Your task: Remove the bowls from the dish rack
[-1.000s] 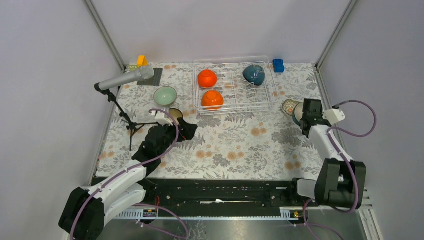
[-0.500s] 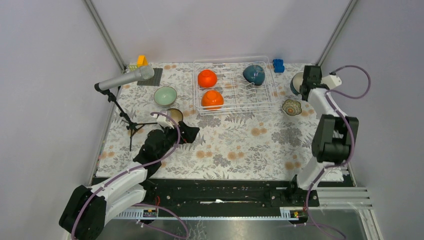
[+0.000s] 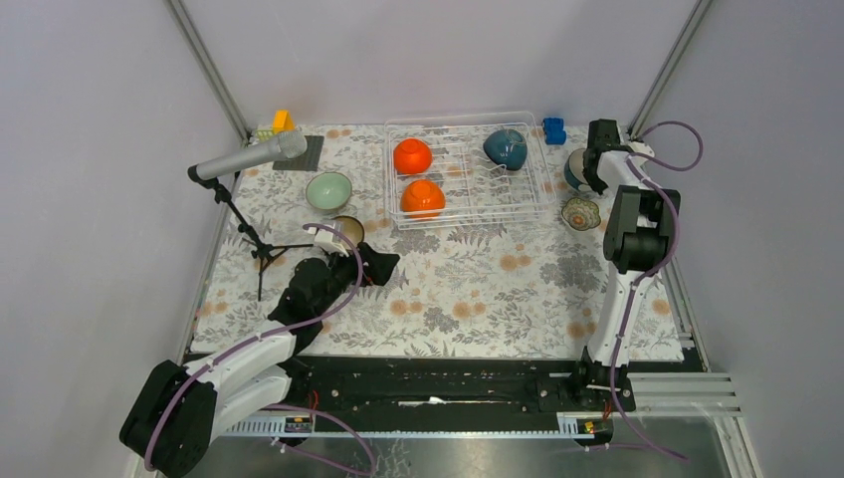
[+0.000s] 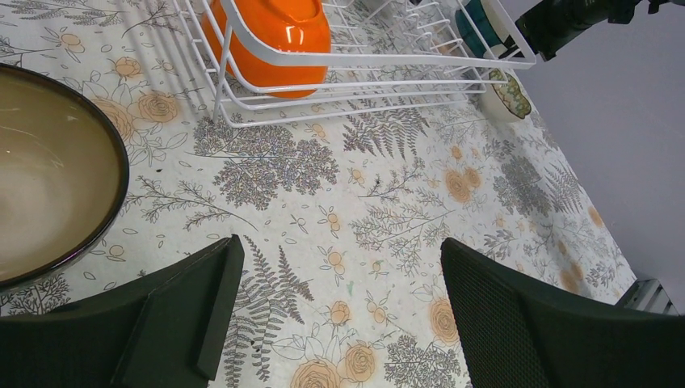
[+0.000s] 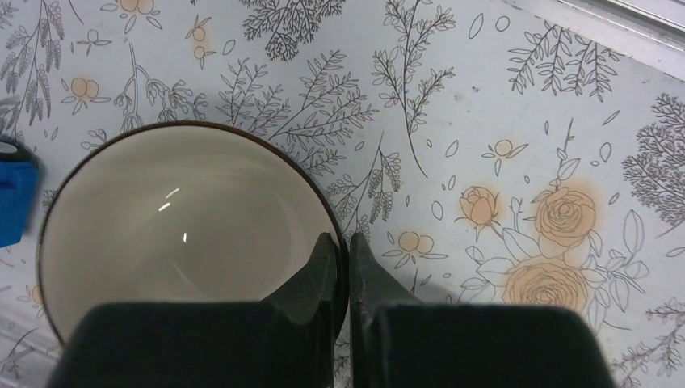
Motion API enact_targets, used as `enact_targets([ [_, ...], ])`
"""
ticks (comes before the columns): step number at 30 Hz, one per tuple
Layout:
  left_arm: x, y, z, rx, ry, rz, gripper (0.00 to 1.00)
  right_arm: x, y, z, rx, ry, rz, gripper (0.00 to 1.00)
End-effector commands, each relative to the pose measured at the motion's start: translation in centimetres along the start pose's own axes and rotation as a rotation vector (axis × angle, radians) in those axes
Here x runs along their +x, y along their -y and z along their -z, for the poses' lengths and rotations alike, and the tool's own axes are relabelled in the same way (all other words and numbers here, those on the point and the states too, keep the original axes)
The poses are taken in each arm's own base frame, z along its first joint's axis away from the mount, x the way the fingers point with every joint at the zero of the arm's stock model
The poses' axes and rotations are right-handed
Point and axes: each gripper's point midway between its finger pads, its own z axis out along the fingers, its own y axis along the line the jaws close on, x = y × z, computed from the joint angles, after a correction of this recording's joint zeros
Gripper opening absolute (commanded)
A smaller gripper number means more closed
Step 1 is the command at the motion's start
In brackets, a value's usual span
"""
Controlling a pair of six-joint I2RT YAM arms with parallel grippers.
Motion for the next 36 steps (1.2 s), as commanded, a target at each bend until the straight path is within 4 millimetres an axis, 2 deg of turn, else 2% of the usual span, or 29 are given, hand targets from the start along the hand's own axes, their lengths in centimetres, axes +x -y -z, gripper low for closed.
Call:
enact_targets([
  [1, -1.0, 1.0, -0.2, 0.053, 0.042, -0.026, 0.97, -2.9, -1.8, 0.6, -0.021, 0.085, -0.034, 0.00],
  [5, -0.9, 1.0, -0.2, 0.052, 0.039, -0.027, 0.97, -2.5, -1.5, 0.0, -0.005, 0.080, -0.014, 0.06],
  [9, -1.0, 0.9, -0.2, 0.047, 0.041, -0.029, 0.97, -3.1, -1.7, 0.8, -0.012, 0.105, 0.020, 0.10],
  [10, -1.0, 0.9, -0.1, 0.048, 0.042, -0.029, 0.97, -3.4, -1.8, 1.2, -0.015, 0.118, 0.030, 0.39],
  [11, -1.1, 1.0, -0.1, 0.047, 0.044, -0.029, 0.97, -4.0, -2.3, 1.8, -0.035, 0.133, 0.047, 0.77],
  [12, -1.1, 1.0, -0.1, 0.048, 0.046, -0.029, 0.97, -4.3, -2.7, 2.3, -0.053, 0.145, 0.071, 0.88],
  [15, -1.2, 1.1, 0.0, 0.053, 0.047, -0.029, 0.97, -5.2, -4.0, 4.6, -0.107, 0.180, 0.145, 0.99],
  [19, -1.2, 1.3, 0.0, 0.060, 0.043, -0.028, 0.97, -7.1, -5.6, 9.1, -0.160, 0.298, 0.258, 1.00],
  [21, -1.2, 1.3, 0.0, 0.061, 0.044, -0.028, 0.97, -6.7, -7.9, 12.0, -0.252, 0.363, 0.356, 1.00],
  [23, -1.2, 1.3, 0.1, 0.063, 0.046, -0.028, 0.97, -6.4, -9.4, 14.1, -0.337, 0.398, 0.481, 1.00],
  [26, -1.3, 1.3, 0.1, 0.063, 0.047, -0.028, 0.97, -4.2, -11.9, 16.7, -0.528, 0.367, 0.658, 1.00],
  [30, -1.3, 1.3, 0.1, 0.062, 0.047, -0.031, 0.97, -0.9, -13.9, 20.3, -0.744, 0.347, 0.863, 1.00],
  [33, -1.3, 1.3, 0.1, 0.061, 0.048, -0.031, 0.97, 1.3, -15.2, 22.2, -0.832, 0.361, 0.988, 1.00],
  [36, -1.3, 1.3, 0.1, 0.059, 0.049, -0.032, 0.97, 3.8, -16.3, 23.2, -0.859, 0.387, 1.149, 1.00],
])
